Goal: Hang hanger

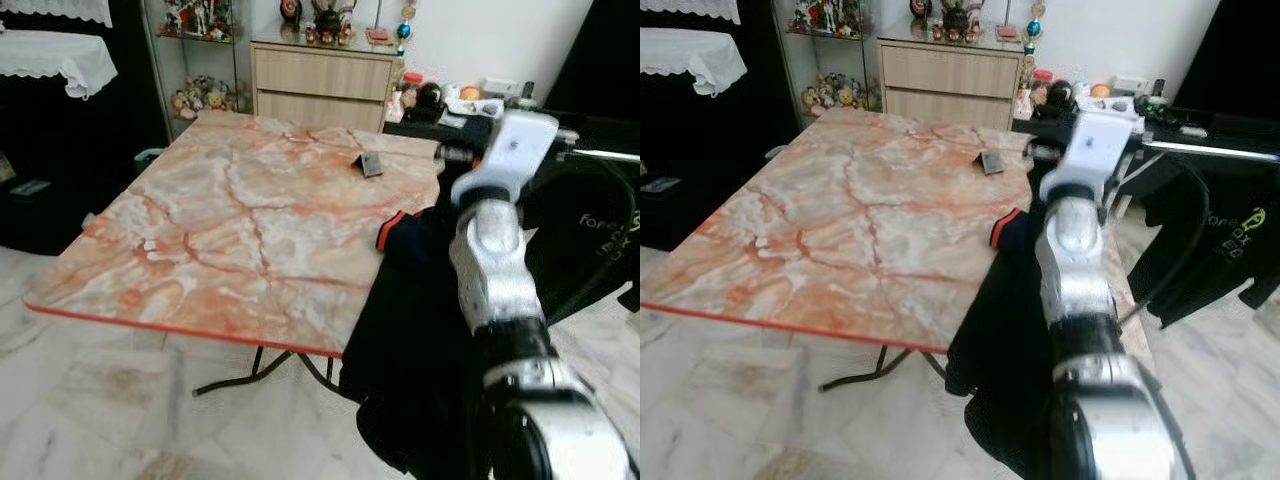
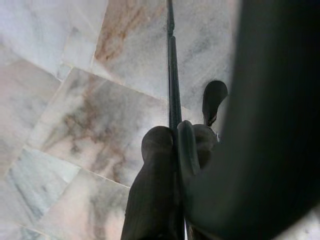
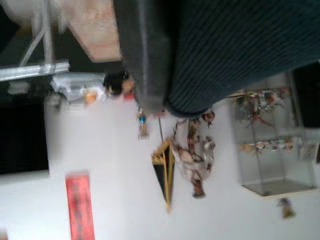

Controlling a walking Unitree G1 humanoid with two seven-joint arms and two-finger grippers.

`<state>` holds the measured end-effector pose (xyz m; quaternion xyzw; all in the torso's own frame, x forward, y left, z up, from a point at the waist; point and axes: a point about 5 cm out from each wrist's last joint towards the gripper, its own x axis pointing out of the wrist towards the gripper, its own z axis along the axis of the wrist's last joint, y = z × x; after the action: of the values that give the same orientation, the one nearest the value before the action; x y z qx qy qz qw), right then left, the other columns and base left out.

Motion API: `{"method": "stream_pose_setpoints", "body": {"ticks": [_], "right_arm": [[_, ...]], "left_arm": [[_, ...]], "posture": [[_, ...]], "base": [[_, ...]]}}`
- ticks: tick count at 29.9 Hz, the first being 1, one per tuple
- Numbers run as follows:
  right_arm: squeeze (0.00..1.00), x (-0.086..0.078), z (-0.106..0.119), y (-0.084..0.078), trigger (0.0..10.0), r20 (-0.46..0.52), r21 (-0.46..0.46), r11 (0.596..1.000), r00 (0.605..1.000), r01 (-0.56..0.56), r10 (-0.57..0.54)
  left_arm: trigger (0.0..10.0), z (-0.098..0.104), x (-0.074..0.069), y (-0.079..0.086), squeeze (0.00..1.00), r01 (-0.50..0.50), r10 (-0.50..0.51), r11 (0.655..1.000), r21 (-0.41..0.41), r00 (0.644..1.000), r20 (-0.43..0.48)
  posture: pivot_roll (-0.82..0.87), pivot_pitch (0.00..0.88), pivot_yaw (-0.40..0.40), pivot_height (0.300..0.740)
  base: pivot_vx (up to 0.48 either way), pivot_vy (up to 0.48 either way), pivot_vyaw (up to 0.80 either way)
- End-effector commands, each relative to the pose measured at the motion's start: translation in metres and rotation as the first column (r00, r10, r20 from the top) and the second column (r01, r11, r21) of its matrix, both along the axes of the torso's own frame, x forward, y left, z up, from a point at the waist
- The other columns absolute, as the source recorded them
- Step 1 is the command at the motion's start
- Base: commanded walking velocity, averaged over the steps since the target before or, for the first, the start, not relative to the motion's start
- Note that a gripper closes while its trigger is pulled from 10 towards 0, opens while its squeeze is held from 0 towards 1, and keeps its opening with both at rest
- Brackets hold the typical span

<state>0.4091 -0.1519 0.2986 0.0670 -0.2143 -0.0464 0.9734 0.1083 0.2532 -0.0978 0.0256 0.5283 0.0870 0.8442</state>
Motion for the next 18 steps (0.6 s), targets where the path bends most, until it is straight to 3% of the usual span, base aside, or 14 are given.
{"method": "stream_pose_setpoints", "body": {"ticks": [1,18], "right_arm": [[0.0,0.004,0.003,-0.012,10.0,-0.029,-0.047,0.998,0.999,0.032,-0.033],[0.0,0.014,0.021,-0.024,10.0,-0.085,-0.007,0.998,0.994,0.065,-0.065]], "left_arm": [[10.0,-0.002,-0.006,-0.002,0.0,0.004,-0.005,1.0,-0.013,1.0,-0.02],[10.0,-0.005,-0.009,-0.01,0.0,0.006,-0.007,1.0,-0.022,1.0,-0.03]], "posture": [[0.12,0.0,-0.033,0.74],[0.13,0.0,-0.039,0.74]], "base": [[0.304,0.0,0.0],[0.302,0.0,0.0]]}}
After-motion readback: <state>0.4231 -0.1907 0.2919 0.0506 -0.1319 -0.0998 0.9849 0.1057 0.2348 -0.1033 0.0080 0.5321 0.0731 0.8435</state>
